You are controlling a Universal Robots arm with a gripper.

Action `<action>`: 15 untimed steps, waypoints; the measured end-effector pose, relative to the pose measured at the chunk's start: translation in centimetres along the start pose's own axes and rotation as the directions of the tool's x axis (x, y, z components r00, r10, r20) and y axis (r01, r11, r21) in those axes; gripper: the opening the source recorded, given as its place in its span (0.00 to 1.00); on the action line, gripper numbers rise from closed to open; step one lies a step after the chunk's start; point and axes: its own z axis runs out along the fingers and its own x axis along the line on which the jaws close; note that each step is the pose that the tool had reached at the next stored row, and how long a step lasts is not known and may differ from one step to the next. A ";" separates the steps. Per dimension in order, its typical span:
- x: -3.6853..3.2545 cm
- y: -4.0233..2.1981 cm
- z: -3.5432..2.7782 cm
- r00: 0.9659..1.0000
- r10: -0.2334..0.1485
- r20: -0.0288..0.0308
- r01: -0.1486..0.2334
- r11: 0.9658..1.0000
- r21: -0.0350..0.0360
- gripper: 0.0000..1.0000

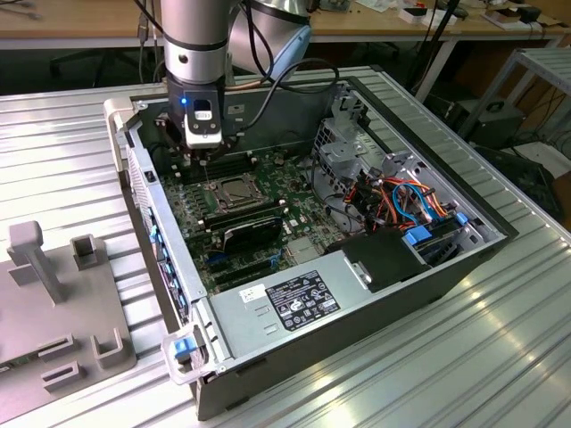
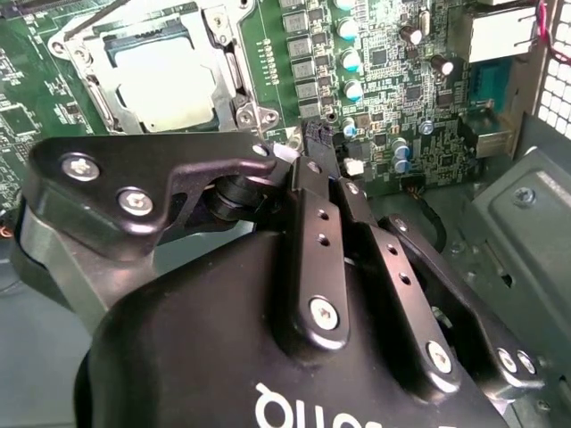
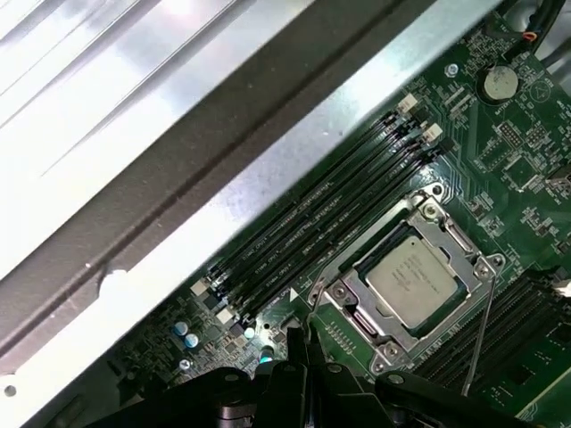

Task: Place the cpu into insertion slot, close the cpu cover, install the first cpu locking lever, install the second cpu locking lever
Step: 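Install the first cpu locking lever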

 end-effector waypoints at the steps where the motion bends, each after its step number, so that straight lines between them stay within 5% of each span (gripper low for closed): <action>1: 0.01 0.04 0.03 1.000 -0.003 0.000 0.003 1.000 -0.001 0.11; 11: -0.18 0.90 0.41 1.000 -0.027 -0.005 0.027 1.000 -0.006 0.11; 15: -0.90 1.74 0.74 0.999 -0.035 -0.005 0.035 0.999 -0.006 0.11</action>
